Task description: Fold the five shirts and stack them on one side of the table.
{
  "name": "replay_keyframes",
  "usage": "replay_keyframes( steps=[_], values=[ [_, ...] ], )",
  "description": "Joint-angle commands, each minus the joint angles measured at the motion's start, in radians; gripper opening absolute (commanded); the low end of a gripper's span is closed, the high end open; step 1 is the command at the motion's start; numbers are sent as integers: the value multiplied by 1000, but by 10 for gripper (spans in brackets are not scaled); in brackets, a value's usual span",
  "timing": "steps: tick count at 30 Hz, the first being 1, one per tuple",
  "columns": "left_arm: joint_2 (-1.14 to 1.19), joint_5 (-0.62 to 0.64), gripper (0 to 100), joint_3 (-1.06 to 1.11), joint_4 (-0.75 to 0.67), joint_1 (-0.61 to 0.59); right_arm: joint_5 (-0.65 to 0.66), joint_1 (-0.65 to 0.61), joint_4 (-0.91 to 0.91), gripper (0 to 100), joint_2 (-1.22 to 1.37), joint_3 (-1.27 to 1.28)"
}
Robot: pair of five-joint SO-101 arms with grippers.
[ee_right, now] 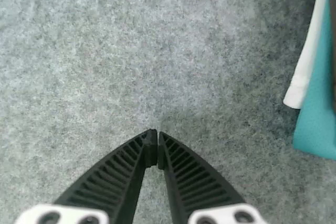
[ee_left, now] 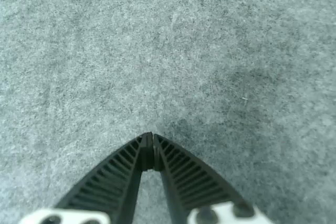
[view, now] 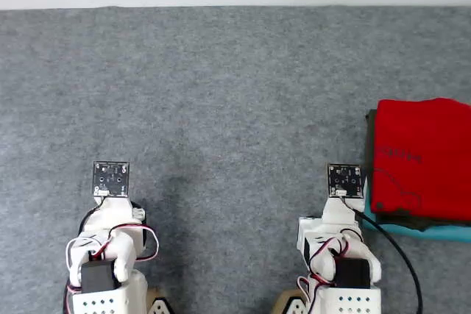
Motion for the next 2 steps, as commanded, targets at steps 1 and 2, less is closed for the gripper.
replay_keyframes(
  steps=[1, 2],
  values=[
    [-11, 6, 6, -5, 5, 2, -12, 10, 2, 9, -18, 15],
    [-11, 6, 6, -5, 5, 2, -12, 10, 2, 9, -18, 15]
  ],
)
